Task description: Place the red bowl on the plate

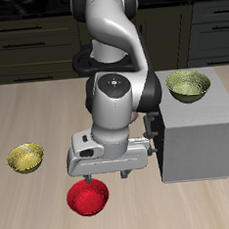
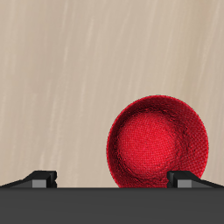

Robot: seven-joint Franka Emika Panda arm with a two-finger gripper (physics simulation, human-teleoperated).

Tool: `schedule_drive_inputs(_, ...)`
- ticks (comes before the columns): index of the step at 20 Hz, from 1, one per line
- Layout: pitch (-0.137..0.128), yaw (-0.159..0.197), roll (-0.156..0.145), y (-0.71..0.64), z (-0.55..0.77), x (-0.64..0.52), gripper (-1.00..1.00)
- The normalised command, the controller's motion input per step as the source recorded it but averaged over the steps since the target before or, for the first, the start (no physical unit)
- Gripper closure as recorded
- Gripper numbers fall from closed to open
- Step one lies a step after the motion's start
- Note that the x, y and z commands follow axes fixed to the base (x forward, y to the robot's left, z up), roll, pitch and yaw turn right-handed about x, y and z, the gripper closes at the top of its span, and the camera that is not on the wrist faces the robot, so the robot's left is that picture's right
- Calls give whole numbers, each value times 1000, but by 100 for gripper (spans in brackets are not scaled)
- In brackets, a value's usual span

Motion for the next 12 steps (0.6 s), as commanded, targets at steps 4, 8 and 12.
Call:
schedule_drive_inputs(4,0,-1,-10,-73,-88,-17,-100)
schedule_drive_inputs(8,12,6,-11,-70,-165,6,-100)
schedule_drive_inputs(12,33,-13,-21,-59,-235,9,-100)
